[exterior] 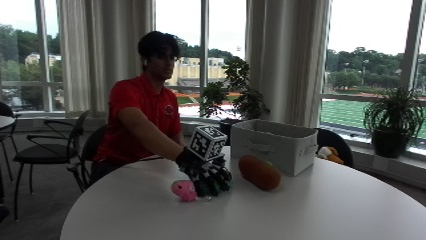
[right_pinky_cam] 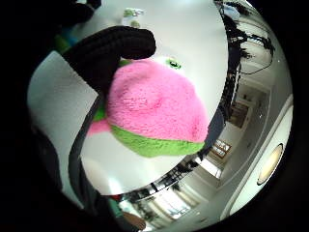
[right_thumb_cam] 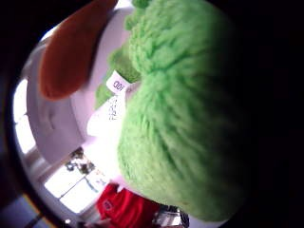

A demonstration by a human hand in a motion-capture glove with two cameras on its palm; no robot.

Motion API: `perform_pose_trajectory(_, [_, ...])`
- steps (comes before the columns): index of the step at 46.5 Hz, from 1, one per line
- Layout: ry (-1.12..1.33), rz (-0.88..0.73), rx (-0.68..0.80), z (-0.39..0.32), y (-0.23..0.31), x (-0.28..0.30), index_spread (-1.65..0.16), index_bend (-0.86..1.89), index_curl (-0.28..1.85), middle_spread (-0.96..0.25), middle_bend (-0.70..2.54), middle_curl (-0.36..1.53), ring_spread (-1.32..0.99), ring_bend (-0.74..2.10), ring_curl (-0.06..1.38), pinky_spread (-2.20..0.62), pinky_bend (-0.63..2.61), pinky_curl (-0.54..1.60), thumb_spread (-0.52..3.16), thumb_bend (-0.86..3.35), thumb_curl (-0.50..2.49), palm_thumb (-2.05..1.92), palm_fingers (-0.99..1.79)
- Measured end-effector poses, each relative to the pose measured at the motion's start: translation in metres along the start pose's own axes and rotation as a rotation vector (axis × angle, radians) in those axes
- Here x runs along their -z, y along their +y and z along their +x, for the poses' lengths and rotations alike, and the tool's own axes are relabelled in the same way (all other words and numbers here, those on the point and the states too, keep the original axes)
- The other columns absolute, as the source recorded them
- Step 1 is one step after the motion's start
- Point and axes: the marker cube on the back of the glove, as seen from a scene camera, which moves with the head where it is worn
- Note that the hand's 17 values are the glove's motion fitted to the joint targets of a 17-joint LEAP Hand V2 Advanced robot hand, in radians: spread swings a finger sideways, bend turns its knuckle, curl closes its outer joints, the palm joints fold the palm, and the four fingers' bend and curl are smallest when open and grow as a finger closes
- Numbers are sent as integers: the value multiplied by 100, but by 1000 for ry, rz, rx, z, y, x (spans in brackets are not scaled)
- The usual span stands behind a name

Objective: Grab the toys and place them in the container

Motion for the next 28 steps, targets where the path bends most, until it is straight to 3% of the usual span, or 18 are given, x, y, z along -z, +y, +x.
perform_pose_trajectory(2, [-13, 21, 18, -3, 2, 0, -41, 10, 13, -9, 19, 19, -4, 50, 31, 7, 127, 33, 108, 1, 31, 6, 0])
perform_pose_trajectory(6, [-5, 109, 11, -11, 4, 0, -43, 12, 13, -17, 19, 19, -21, 76, 36, -14, 126, 31, 120, 7, 33, 17, 35])
perform_pose_trajectory(7, [7, 131, 1, -13, 5, 1, -43, 15, 13, -20, 25, 22, -26, 86, 39, -19, 125, 30, 125, 13, 36, 25, 58])
perform_pose_trajectory(15, [67, 241, -48, -20, 14, 17, -44, 31, 20, -33, 41, 29, -41, 93, 44, -33, 120, 32, 105, 29, 53, 64, 98])
perform_pose_trajectory(28, [-8, 404, -117, -28, 72, 100, -44, 63, 38, -42, 64, 43, -47, 101, 53, -38, 110, 37, 62, 29, 69, 73, 114])
